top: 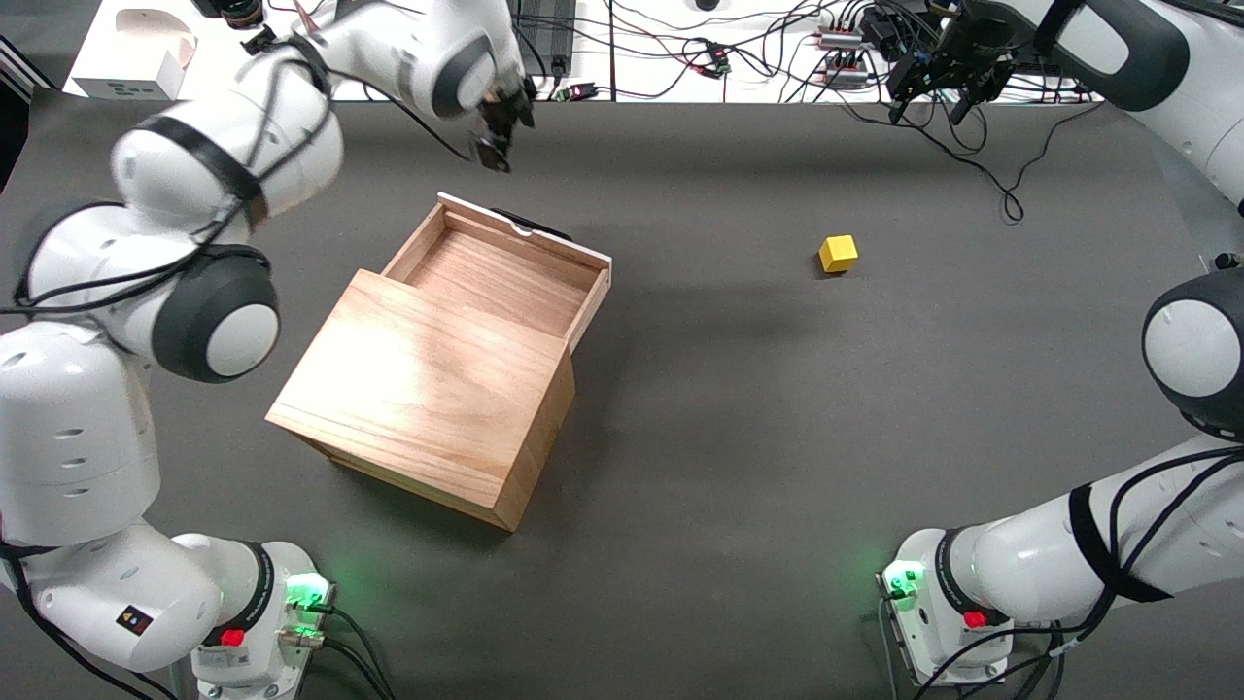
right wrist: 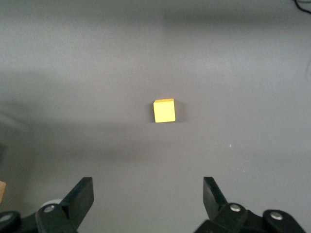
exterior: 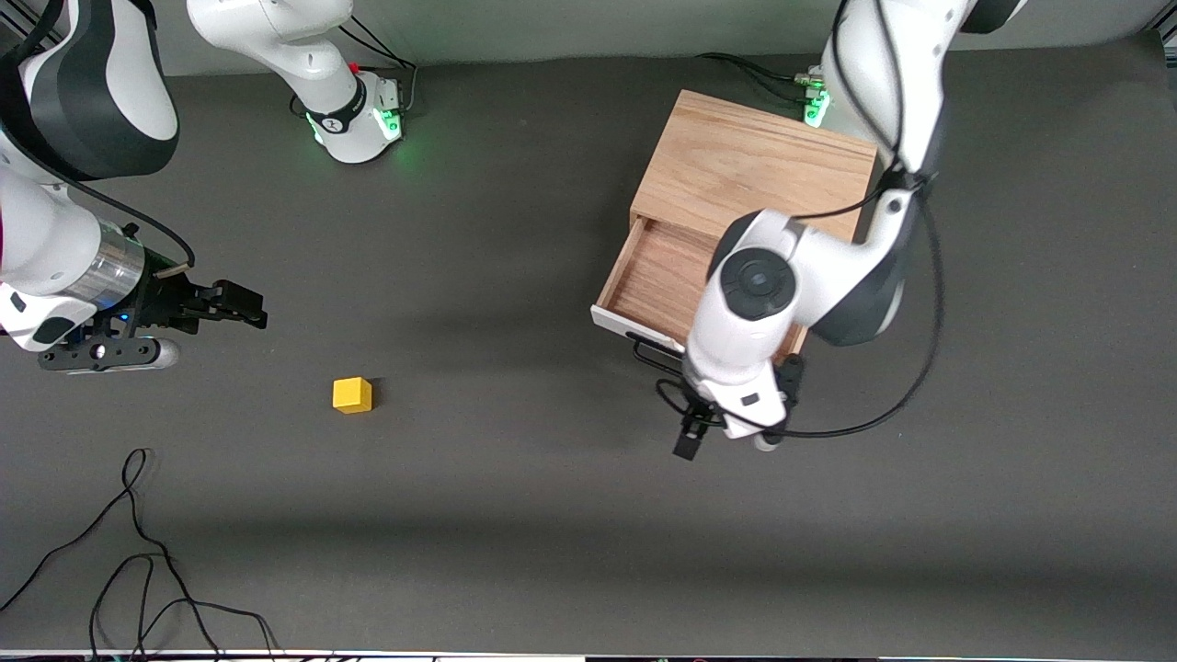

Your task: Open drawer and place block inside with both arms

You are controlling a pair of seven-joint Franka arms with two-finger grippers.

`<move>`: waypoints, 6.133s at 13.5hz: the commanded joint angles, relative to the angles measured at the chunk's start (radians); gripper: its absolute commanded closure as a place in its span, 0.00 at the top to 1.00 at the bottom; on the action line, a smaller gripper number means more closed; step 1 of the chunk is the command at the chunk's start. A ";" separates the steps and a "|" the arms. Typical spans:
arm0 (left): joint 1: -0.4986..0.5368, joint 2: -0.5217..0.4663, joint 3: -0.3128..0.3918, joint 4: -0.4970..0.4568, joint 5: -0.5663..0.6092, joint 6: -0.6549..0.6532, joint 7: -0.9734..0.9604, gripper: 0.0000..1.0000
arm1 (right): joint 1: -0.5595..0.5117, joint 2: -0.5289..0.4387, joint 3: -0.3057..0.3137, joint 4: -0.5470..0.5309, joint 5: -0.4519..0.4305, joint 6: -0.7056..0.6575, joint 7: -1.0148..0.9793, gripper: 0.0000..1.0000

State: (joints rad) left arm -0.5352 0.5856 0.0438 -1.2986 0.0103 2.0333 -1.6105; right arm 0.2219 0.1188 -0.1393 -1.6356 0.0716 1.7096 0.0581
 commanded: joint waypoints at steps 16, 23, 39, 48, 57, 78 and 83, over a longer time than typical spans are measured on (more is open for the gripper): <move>0.393 -0.547 0.008 -0.348 -0.033 -0.478 1.304 1.00 | 0.007 0.053 0.004 0.028 0.011 0.119 0.006 1.00; 0.439 -0.589 0.008 -0.419 -0.007 -0.378 1.592 1.00 | 0.007 0.149 0.003 -0.004 0.008 0.232 0.005 1.00; 0.520 -0.555 -0.062 -0.353 -0.012 -0.338 1.607 1.00 | 0.037 0.337 0.006 -0.441 0.020 0.826 -0.026 1.00; 0.520 -0.561 -0.064 -0.331 -0.009 -0.390 1.609 1.00 | 0.037 0.335 0.015 -0.345 0.026 0.714 -0.015 0.25; 0.518 -0.555 -0.064 -0.323 -0.006 -0.427 1.649 1.00 | 0.039 0.367 0.156 0.339 0.168 0.059 0.413 0.25; 0.517 -0.535 -0.064 -0.326 -0.004 -0.459 1.649 1.00 | 0.370 0.725 0.610 0.520 -0.360 0.363 1.381 0.25; 0.515 -0.535 -0.064 -0.326 -0.004 -0.459 1.649 1.00 | 0.409 0.778 0.610 0.514 -0.369 0.364 1.477 0.27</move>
State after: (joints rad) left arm -0.0206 0.0512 -0.0160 -1.6373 -0.0076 1.5953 0.0222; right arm 0.6048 0.8597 0.4679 -1.1606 -0.2615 2.0780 1.4744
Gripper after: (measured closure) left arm 0.000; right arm 0.449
